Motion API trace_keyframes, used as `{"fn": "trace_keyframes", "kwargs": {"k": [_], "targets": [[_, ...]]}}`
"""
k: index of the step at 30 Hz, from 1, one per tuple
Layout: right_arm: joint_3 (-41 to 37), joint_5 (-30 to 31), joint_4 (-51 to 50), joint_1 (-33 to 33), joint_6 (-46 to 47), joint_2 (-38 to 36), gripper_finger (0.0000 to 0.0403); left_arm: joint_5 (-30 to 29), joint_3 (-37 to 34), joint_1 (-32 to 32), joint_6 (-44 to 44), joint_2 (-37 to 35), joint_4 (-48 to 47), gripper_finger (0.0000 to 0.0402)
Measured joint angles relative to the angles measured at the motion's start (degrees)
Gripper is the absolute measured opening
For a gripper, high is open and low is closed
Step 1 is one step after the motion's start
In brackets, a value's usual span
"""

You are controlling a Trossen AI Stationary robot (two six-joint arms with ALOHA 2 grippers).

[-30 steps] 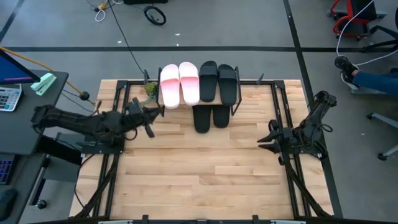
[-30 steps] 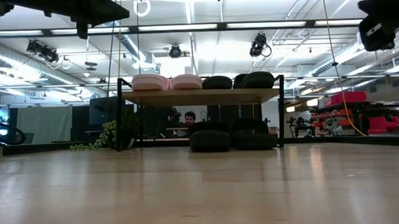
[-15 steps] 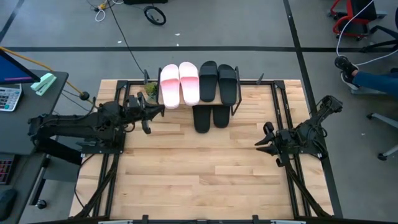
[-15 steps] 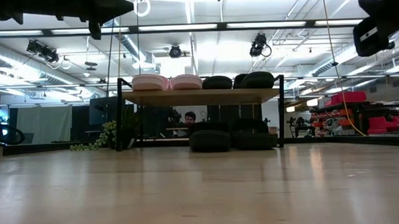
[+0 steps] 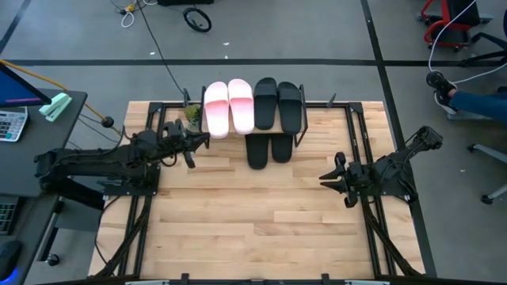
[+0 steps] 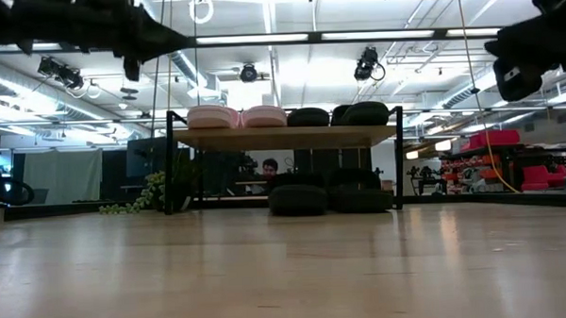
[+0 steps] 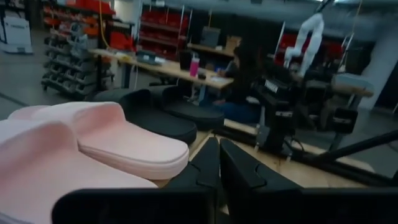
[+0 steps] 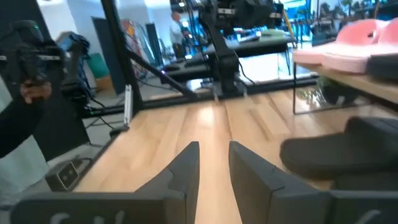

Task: Pick and place slides into the shelf
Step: Return to Home Position

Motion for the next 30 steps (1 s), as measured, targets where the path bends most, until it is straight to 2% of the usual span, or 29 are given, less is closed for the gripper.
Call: {"fn": "trace_keyframes", "kwargs": {"k": [4,7,13,21,30], "targets": [[0.0,0.0,1.2,-0.7,-1.1,0.0,0.0092,0.0,-7.1,0.2,-0.1,0.0,11.0,0.0009],[0.0,0.0,1.2,-1.0,-3.7,0.0,0.0092,0.0,-10.5,0.2,-2.3,0.0,15.4,0.0009],[0.0,0.0,0.1,-1.0,-4.5,0.0,0.0092,0.0,-11.4,0.2,-9.3,0.0,14.0,0.0028],[0.0,0.0,0.1,-1.0,-4.5,0.0,0.0092,0.0,-11.4,0.2,-9.0,0.0,14.0,0.0040],[0.0,0.1,0.1,-1.0,-4.5,0.0,0.0092,0.0,-11.4,0.2,-9.0,-0.2,13.6,0.0026]]}}
